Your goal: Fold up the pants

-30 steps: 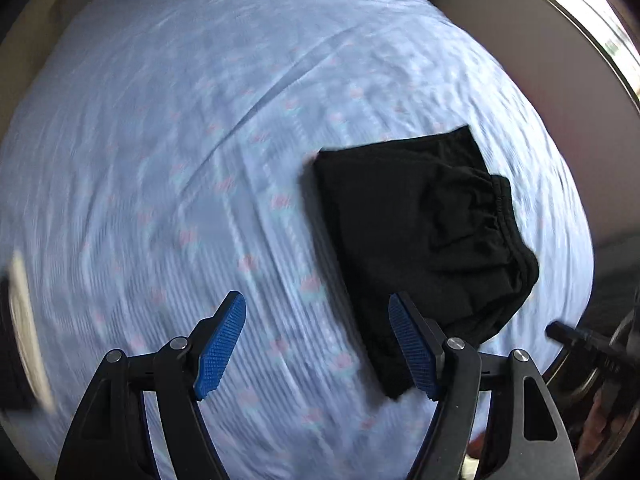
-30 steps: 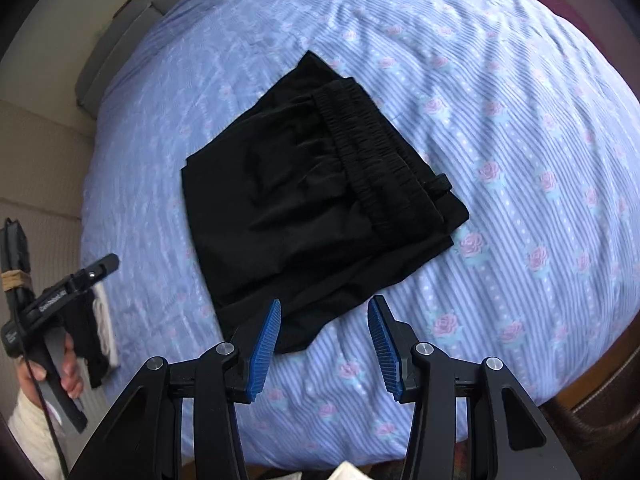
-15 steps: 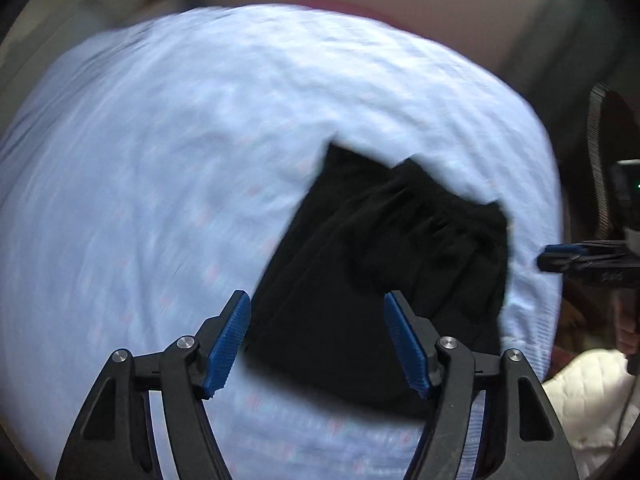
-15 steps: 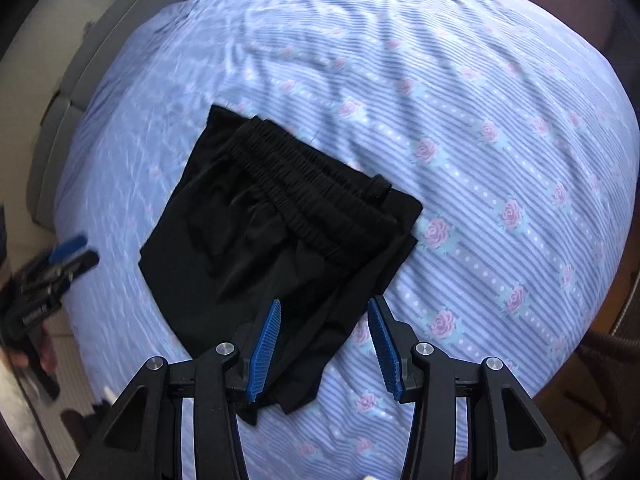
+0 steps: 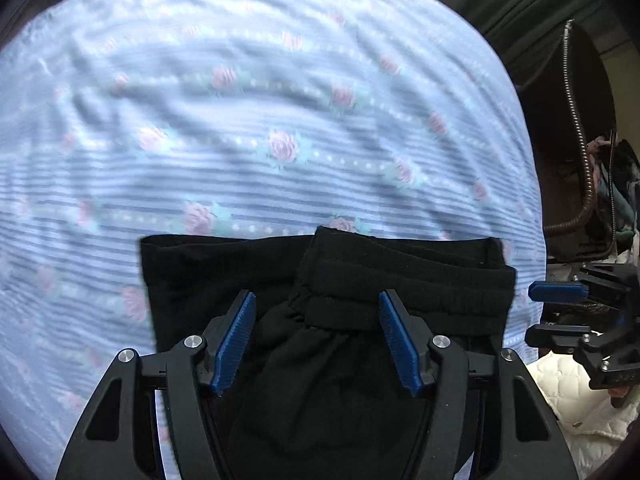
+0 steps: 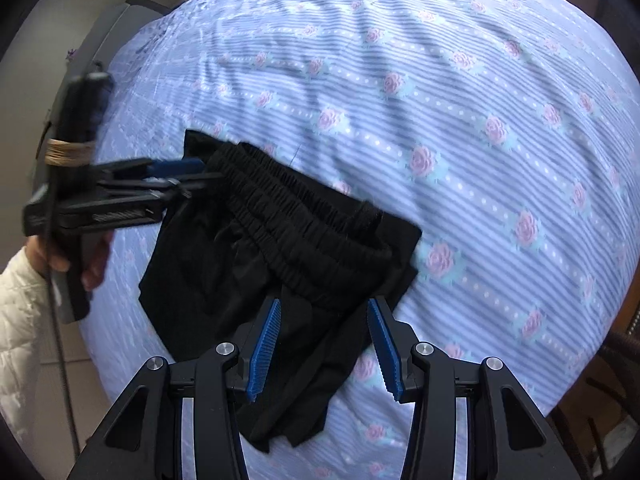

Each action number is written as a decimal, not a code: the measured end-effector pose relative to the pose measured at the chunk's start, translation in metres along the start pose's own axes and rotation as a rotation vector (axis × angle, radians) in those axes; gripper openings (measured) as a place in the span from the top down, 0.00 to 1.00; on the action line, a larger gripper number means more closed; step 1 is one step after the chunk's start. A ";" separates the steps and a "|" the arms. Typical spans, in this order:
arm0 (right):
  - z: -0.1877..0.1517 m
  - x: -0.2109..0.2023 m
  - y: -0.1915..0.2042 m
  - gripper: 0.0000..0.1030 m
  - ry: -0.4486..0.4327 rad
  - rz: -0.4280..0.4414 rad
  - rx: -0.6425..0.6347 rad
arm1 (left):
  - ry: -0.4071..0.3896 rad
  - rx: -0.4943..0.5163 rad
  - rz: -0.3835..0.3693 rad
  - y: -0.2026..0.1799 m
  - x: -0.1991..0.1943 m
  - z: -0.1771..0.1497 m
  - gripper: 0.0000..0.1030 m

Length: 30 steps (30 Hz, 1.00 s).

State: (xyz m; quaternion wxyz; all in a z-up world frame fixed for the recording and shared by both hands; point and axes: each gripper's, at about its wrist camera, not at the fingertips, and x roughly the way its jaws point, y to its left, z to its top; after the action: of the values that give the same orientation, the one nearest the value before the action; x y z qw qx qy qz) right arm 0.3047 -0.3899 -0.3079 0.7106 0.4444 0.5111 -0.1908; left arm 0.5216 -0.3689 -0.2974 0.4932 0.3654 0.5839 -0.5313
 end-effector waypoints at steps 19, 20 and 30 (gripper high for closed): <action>0.036 0.014 0.017 0.75 -0.025 -0.012 -0.062 | -0.158 -0.198 -0.113 0.011 -0.039 -0.041 0.75; 0.040 0.015 0.019 0.75 -0.030 -0.009 -0.061 | -0.156 -0.219 -0.102 0.017 -0.040 -0.044 0.75; 0.041 0.016 0.012 0.64 -0.005 -0.002 -0.027 | -0.162 -0.271 0.087 0.042 -0.044 -0.036 0.57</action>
State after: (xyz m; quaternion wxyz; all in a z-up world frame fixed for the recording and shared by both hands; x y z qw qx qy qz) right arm 0.3430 -0.4147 -0.3140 0.7177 0.4337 0.5122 -0.1855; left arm 0.5658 -0.3221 -0.2674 0.6058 0.2765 0.5922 -0.4538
